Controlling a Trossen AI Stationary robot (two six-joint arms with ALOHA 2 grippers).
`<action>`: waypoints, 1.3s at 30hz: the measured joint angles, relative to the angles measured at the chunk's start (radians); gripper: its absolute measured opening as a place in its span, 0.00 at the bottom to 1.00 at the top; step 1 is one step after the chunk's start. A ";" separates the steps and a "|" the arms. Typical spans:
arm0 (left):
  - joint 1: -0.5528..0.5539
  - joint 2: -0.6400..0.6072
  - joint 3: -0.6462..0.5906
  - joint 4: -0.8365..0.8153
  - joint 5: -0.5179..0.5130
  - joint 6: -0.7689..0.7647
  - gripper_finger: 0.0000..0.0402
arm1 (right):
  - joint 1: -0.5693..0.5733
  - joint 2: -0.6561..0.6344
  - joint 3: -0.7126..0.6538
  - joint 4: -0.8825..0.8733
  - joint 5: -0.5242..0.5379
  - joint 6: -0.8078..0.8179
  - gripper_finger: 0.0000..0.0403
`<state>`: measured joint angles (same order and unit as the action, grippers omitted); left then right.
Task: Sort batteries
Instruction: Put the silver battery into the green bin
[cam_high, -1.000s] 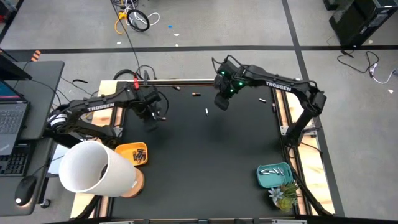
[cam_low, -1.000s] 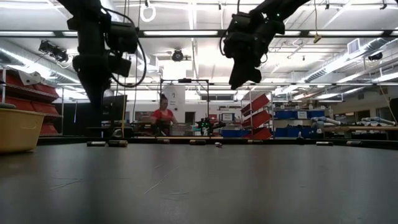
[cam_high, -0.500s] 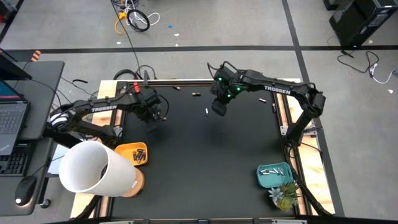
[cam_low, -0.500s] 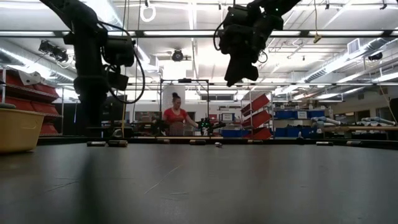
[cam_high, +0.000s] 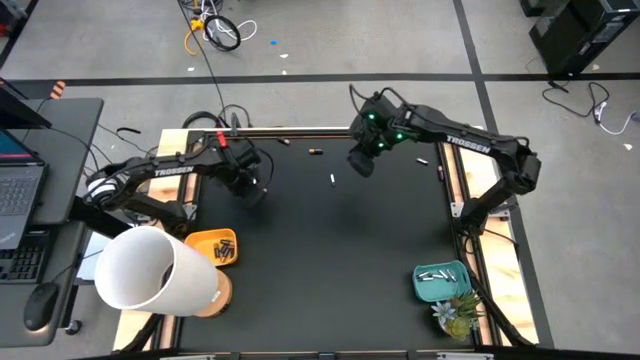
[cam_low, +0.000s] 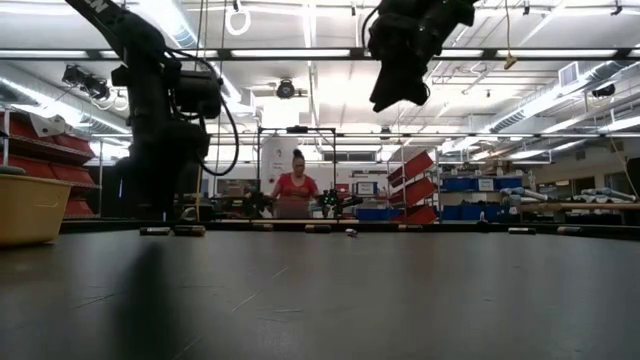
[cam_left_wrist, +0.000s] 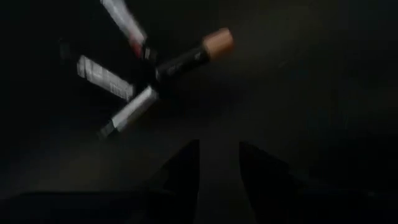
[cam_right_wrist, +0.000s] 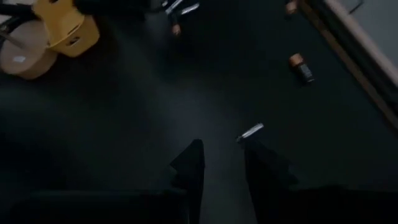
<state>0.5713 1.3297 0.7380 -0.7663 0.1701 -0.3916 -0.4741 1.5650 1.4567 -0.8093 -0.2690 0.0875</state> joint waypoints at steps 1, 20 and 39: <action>-0.011 -0.001 0.000 0.001 -0.003 -0.055 0.32 | -0.002 -0.006 0.000 0.000 0.008 0.000 0.25; -0.034 -0.023 -0.012 0.048 -0.293 -0.663 0.32 | -0.030 -0.015 0.000 -0.040 0.007 -0.089 0.25; 0.050 0.139 -0.012 0.119 -0.346 -0.742 0.46 | -0.033 -0.015 0.000 0.046 -0.021 -0.113 0.25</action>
<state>0.6212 1.4686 0.7258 -0.6469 -0.1759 -1.1339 -0.5068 1.5501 1.4567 -0.7635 -0.2901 -0.0258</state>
